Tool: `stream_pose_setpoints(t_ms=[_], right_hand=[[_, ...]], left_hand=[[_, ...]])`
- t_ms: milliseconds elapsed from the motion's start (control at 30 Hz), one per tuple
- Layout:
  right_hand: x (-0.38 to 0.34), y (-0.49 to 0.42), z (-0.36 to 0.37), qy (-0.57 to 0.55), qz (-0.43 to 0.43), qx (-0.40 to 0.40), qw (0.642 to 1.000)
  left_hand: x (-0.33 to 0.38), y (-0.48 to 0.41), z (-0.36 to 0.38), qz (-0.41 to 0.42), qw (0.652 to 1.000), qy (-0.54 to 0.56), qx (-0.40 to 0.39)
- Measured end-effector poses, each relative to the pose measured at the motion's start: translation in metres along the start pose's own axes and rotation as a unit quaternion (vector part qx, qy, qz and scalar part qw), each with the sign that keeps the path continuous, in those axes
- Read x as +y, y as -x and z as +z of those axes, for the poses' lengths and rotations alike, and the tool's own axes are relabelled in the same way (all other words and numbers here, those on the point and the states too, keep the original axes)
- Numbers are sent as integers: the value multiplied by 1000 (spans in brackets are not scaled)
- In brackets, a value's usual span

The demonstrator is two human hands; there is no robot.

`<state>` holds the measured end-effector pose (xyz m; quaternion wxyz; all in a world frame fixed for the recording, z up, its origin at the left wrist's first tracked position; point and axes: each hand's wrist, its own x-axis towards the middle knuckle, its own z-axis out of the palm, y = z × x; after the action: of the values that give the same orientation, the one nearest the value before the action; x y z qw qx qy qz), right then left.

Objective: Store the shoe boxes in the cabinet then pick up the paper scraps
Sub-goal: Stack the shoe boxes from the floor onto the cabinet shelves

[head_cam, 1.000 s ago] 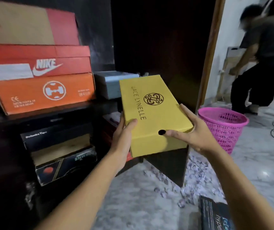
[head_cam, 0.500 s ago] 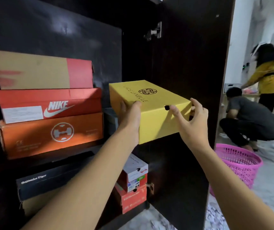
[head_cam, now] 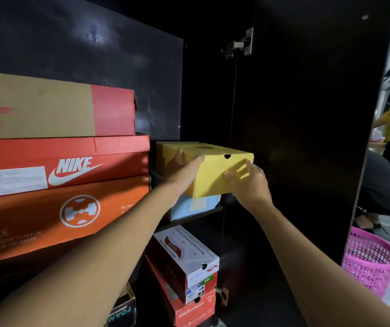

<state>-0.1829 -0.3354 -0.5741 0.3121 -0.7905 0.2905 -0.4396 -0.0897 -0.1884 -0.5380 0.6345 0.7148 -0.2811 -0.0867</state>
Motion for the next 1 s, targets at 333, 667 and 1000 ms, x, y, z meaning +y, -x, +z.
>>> stream_pose_setpoints(t_ms=[333,667,1000], right_hand=[[-5,-16,77,82,-74,-91,990],[-5,-31,76,139,-79,-122,980],[59,50,-22,100,-42,-42,993]], left_hand=[[-9,-68,0,95,990,-93,54],[-17,-93,-5,82,992,-80,53],[-48,6,43,118,986,-113,34]])
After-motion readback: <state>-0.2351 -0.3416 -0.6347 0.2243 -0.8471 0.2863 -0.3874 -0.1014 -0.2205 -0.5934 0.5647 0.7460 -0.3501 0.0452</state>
